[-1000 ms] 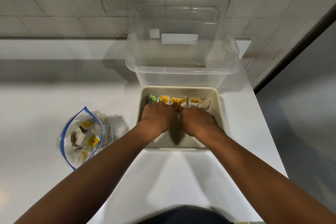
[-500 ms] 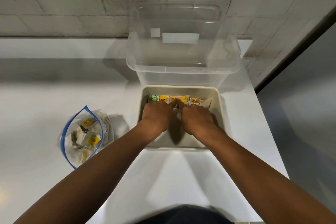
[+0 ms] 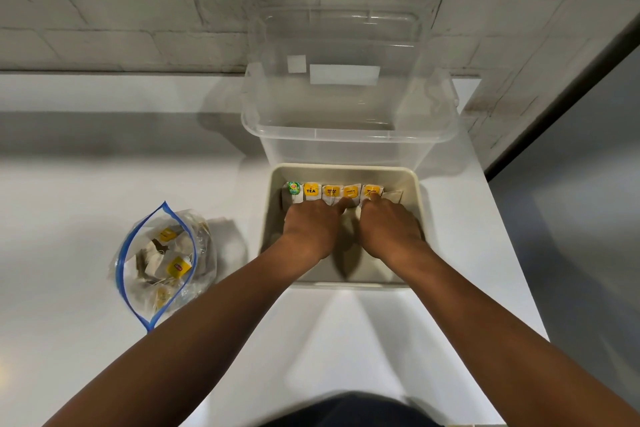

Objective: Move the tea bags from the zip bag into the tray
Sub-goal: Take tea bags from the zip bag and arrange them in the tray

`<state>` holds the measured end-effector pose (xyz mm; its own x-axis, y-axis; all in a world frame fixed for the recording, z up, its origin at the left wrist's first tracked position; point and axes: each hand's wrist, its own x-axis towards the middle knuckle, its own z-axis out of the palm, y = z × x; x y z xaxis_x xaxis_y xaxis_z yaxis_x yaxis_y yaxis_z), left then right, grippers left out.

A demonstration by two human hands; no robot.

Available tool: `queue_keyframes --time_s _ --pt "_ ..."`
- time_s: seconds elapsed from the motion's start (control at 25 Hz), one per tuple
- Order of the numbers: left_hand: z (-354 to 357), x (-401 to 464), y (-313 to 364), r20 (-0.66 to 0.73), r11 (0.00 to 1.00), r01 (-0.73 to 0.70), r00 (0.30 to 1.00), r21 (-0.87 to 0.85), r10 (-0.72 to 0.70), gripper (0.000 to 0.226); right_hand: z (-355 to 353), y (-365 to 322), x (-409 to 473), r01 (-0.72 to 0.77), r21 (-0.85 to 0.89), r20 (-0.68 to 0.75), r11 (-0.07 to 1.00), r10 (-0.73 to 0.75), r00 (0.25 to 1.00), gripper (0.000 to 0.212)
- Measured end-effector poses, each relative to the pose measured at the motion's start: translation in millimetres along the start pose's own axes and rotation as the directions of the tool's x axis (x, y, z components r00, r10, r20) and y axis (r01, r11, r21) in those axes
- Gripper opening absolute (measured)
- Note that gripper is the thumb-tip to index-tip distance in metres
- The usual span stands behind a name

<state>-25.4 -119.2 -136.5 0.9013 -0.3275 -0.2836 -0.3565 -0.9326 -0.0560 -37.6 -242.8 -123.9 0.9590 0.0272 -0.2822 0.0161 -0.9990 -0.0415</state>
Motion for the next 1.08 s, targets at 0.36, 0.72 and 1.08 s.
queue_keyframes --time_s 0.36,0.72,1.08 --pt "7.8 4.9 -1.9 -0.034 1.0 0.002 0.999 0.005 -0.001 0.069 1.7 8.4 -7.9 -0.1 0.043 0.062 0.994 0.097 0.993 0.035" --pt "6.2 -1.0 10.3 -0.003 0.999 -0.024 1.0 0.031 0.024 0.067 -6.2 9.0 -6.5 -0.117 0.081 0.062 0.99 0.112 0.992 0.031" --pt "-30.4 -110.9 -56.4 -0.227 0.922 0.221 0.926 -0.317 -0.3 0.026 -41.2 -70.3 -55.8 0.268 0.176 -0.148 0.947 -0.243 0.959 0.033"
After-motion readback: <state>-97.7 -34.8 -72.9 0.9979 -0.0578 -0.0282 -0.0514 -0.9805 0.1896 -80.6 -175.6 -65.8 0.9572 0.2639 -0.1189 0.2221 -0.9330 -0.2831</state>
